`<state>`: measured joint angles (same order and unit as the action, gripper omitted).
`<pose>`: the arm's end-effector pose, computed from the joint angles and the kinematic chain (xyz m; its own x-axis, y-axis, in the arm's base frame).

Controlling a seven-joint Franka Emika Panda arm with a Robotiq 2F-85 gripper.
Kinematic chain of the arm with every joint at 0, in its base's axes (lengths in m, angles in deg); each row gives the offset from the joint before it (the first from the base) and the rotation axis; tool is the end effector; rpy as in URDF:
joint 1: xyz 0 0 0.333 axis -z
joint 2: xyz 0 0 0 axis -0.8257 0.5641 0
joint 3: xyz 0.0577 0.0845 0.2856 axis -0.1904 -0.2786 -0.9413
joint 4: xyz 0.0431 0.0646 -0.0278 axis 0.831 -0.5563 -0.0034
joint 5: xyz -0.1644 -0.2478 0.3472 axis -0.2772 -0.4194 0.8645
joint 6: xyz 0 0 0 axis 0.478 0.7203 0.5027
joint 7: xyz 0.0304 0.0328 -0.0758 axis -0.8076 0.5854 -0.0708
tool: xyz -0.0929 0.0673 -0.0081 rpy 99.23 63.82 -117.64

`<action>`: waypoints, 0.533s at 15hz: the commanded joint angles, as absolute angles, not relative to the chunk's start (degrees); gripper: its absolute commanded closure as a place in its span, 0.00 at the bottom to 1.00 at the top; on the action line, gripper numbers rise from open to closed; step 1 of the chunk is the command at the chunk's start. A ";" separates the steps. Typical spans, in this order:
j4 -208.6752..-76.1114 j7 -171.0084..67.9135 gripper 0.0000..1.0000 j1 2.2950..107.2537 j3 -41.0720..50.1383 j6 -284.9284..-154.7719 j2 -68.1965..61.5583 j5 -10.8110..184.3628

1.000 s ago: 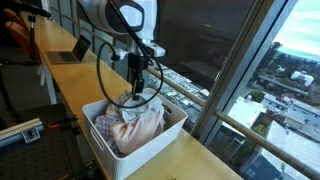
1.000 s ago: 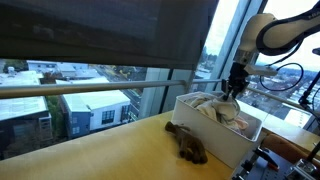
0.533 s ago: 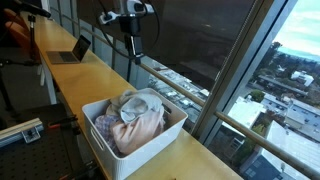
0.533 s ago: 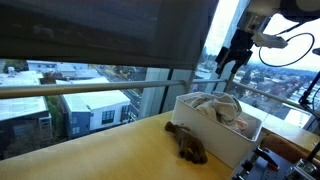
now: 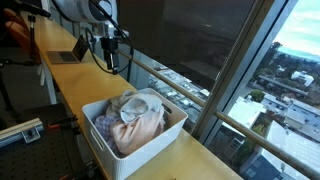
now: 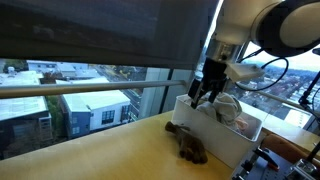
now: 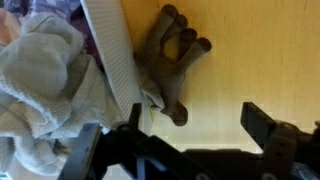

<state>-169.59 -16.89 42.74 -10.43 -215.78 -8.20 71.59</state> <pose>0.5721 0.2438 0.2667 0.9928 -0.0549 0.1061 -0.0724 -0.9829 0.1692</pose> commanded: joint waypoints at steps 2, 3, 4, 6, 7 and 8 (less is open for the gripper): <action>-163.98 -17.01 0.00 40.18 -8.01 -217.58 0.95 70.87; -162.83 -17.34 0.00 39.72 -7.42 -217.60 2.59 70.83; -161.56 -18.02 0.00 39.49 -6.85 -217.69 4.34 71.15; -159.53 -18.52 0.00 38.90 -5.38 -217.93 7.69 71.12; -158.80 -18.72 0.00 38.57 -4.60 -218.02 9.11 71.04; -158.16 -19.05 0.00 38.38 -3.88 -218.20 10.72 71.09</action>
<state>-161.82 -17.62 39.97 -6.60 -217.81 5.96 71.59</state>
